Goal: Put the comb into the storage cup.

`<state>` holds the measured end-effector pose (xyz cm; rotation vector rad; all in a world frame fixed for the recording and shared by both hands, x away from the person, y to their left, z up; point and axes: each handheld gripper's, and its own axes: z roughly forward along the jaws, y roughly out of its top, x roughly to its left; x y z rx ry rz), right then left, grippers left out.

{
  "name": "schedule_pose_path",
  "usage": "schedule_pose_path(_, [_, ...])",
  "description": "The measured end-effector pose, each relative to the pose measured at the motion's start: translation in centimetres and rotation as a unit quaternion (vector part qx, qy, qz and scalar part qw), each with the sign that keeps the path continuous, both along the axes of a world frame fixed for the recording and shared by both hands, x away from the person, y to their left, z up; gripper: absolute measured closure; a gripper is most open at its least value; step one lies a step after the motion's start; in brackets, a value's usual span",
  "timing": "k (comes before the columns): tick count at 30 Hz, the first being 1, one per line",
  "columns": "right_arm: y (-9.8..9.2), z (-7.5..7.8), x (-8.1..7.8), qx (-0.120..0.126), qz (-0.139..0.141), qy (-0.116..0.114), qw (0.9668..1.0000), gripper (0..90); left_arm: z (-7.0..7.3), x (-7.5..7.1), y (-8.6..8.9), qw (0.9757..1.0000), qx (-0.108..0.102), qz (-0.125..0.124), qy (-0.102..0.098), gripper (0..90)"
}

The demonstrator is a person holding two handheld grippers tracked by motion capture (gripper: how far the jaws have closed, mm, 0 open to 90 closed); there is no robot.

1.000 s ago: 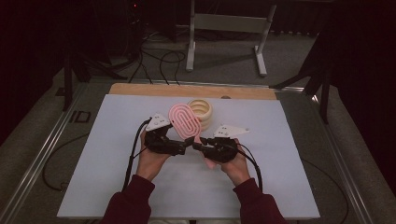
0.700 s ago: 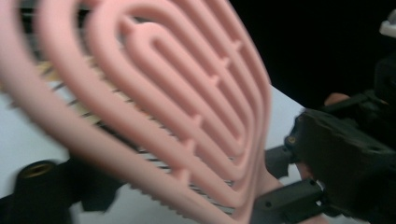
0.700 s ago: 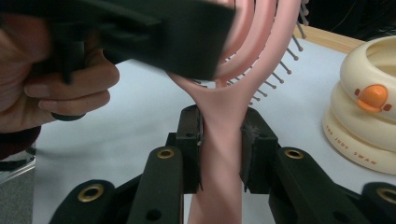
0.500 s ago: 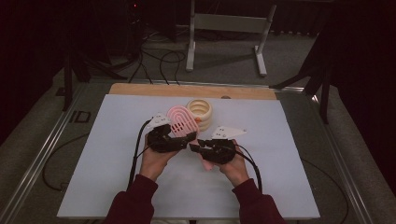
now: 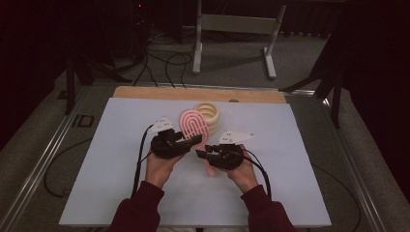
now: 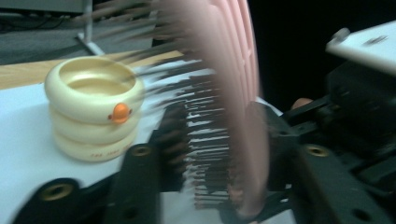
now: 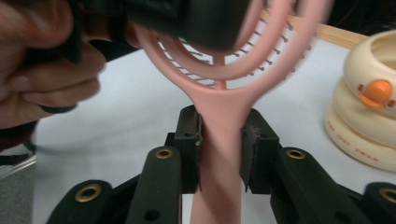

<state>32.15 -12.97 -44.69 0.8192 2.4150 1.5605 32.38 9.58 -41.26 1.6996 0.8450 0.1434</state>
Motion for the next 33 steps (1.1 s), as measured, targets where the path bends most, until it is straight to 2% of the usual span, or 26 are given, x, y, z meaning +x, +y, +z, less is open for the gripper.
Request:
schedule_pose_path(2, [0.0, -0.1, 0.1, 0.002, 0.000, 0.003, 1.0000, 71.2, 0.1, -0.2, -0.3, 1.0000, 0.006, -0.001, -0.007, 63.6])
schedule_pose_path(5, [0.1, -0.1, 0.0, -0.006, -0.002, -0.004, 1.0000, 71.0, 0.3, -0.4, -0.5, 0.9998, 0.010, -0.001, -0.017, 64.3])
schedule_pose_path(12, [0.0, 0.2, -0.1, -0.004, -0.004, -0.011, 0.9999, 70.5, 0.6, -0.5, -0.6, 0.9998, 0.000, 0.000, -0.021, 64.8])
schedule_pose_path(14, [0.1, 0.4, -0.3, -0.017, -0.005, -0.026, 0.9995, 67.3, 0.6, -0.5, -0.6, 0.9997, -0.002, 0.004, -0.023, 64.8])
schedule_pose_path(17, [0.2, 0.5, -0.3, -0.021, -0.006, -0.030, 0.9993, 64.9, 0.7, -0.5, -0.5, 0.9996, -0.002, 0.009, -0.025, 64.9])
schedule_pose_path(20, [0.5, 0.5, -0.7, -0.045, -0.005, -0.046, 0.9979, 55.2, 0.8, -0.4, -0.2, 0.9994, -0.006, 0.018, -0.028, 64.9])
schedule_pose_path(26, [0.5, 0.6, -1.1, -0.067, -0.008, -0.062, 0.9958, 46.3, 1.1, -0.4, 0.2, 0.9990, -0.009, 0.029, -0.032, 64.9])
schedule_pose_path(31, [0.2, 0.8, -1.2, -0.068, -0.011, -0.069, 0.9952, 38.1, 1.2, -0.4, 0.5, 0.9987, -0.011, 0.037, -0.034, 64.9])
schedule_pose_path(33, [-0.1, 0.9, -1.3, -0.063, -0.011, -0.068, 0.9956, 37.7, 1.2, -0.3, 0.7, 0.9986, -0.012, 0.039, -0.034, 64.9])
